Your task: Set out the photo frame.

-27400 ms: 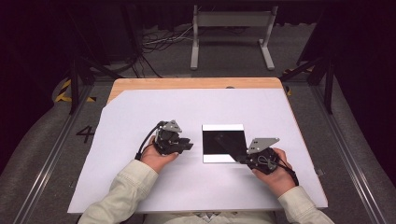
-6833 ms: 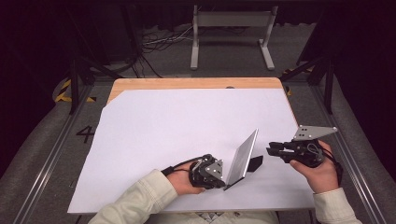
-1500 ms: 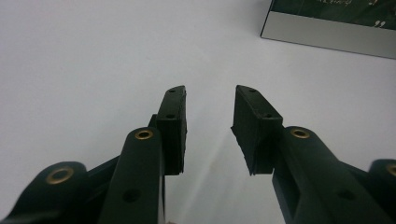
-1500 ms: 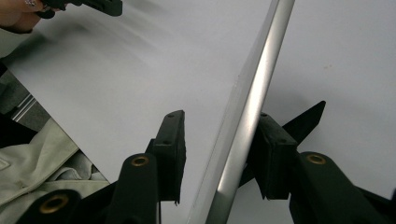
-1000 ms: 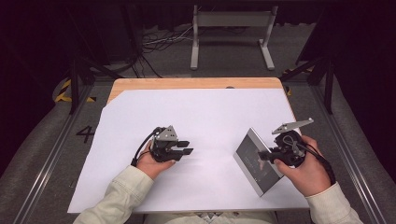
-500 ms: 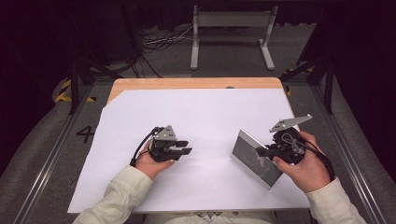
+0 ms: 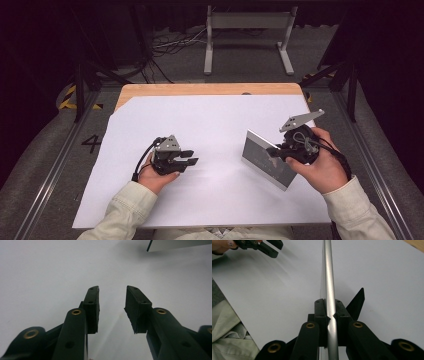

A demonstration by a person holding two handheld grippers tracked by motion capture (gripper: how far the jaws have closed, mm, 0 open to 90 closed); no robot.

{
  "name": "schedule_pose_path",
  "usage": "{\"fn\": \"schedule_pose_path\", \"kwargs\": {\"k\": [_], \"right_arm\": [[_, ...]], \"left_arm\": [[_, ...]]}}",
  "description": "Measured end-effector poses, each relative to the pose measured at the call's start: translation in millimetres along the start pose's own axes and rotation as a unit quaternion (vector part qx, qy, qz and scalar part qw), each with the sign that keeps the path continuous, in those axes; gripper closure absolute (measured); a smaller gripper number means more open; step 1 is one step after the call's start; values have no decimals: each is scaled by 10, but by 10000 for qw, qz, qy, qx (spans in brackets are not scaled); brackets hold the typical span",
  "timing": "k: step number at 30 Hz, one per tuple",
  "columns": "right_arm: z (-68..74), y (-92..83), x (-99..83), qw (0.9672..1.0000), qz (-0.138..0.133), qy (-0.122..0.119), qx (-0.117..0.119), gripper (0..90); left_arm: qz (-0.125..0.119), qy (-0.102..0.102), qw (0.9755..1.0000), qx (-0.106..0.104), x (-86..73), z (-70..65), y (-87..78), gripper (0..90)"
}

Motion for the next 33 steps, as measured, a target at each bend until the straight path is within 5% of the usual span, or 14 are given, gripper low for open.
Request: {"fn": "schedule_pose_path", "kwargs": {"k": [14, 33], "right_arm": [[18, 79, 361, 9963, 89, -813, 260, 839], [-13, 236, 590, 9907, 91, -1152, 712, 839]], "left_arm": [[3, -77, 9999, 67, -44, 27, -42, 646], [-20, -78, 10000, 56, -47, 22, -30, 651]]}}
Point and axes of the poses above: each handheld gripper's, and its own axes: y roughly forward along the jaws, x roughly out of its top, z roughly to its left, the point moved 6 cm from there along y, roughly forward along the jaws, and after that the axes turned 1 degree about -x, right-handed, at the moved point
